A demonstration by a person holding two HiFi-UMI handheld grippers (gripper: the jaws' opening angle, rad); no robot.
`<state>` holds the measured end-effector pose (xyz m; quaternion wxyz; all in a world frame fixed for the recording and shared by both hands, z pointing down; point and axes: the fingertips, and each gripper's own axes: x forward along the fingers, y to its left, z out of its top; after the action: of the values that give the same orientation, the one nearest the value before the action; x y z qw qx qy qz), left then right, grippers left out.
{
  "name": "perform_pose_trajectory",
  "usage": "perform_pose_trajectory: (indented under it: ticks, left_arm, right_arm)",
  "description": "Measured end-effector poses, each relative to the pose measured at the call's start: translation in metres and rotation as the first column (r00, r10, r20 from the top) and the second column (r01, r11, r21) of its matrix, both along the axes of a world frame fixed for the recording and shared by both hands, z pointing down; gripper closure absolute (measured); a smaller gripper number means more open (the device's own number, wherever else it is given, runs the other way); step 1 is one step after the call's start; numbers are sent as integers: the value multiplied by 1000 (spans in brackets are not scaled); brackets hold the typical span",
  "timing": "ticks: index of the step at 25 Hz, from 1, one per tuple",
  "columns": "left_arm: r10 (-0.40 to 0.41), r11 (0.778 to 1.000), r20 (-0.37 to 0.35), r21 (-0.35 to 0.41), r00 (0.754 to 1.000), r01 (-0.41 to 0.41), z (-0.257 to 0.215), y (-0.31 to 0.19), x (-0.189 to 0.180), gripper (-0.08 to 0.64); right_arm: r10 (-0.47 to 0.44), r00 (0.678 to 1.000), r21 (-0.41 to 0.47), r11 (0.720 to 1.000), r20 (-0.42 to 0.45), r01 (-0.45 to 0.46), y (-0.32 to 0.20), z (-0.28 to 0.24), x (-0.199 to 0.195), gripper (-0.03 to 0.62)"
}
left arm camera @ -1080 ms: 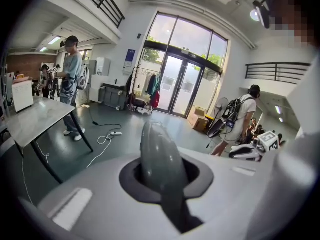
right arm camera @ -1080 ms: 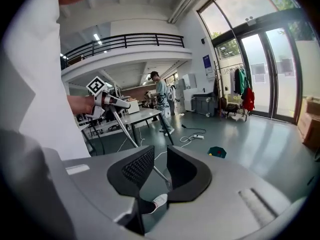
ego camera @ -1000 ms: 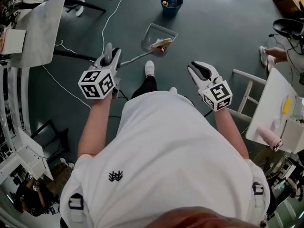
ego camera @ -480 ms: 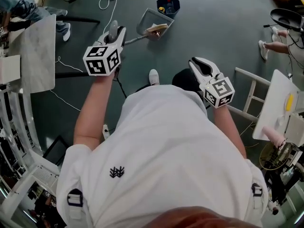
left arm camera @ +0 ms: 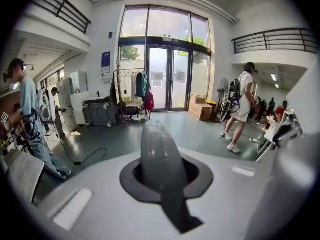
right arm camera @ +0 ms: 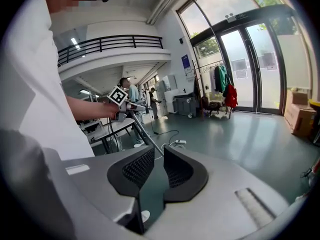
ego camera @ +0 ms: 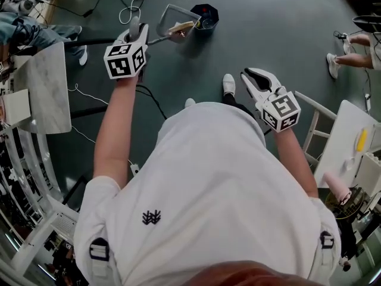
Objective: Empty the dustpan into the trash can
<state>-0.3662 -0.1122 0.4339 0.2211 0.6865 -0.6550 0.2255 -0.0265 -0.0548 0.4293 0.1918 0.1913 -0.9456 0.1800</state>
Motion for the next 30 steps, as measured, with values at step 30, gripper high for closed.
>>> perform_pose_trajectory:
  ticks: [30]
  left_arm:
    - [701,707,459,-349,546,-615,131,-73,245,483]
  right_arm:
    - [66,998,-67,996,-9,-66,-115,14,75,535]
